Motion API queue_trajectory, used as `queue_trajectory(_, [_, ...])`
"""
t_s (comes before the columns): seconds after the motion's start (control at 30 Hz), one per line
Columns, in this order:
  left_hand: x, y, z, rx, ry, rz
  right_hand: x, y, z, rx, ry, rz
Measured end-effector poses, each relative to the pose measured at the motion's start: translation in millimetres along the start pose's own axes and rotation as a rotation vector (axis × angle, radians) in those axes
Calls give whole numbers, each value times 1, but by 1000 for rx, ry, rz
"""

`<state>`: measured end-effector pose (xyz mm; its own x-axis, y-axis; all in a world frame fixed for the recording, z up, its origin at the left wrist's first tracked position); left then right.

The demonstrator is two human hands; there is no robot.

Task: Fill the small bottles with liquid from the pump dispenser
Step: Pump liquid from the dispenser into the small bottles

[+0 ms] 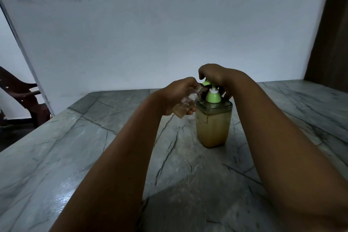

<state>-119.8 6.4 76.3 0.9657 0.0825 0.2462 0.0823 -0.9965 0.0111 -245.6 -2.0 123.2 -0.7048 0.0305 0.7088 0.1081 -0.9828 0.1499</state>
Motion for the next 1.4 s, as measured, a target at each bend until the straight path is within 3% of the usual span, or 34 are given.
queue_trajectory(0.23, [-2,-2,0,2,-5,-6,-6,0,-1,55,-110,24])
queue_trajectory(0.5, [-2,-4,-1,-13,1,-13,-2,3,5,36,-6,-67])
queue_trajectory(0.77, [-3,-5,-2,0,6,-19,-5,0,0,84,-144,4])
queue_trajectory(1.03, [-3,-3,-2,5,15,-24,2,1,-1,22,-21,-35])
queue_trajectory(1.4, [-3,-1,0,7,13,-21,-7,2,-1,51,-55,6])
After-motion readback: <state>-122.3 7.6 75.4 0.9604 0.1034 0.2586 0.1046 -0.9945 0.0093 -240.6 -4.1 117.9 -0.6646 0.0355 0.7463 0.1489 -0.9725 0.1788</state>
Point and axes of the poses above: each hand's wrist, its own y-axis towards the middle knuckle, its own x-axis out of the back of the hand, z = x × y, the point moved 2 cm from there along y, towards the middle knuckle, and after that the axes turned 13 degrees about -z, right-handed, at the moved point
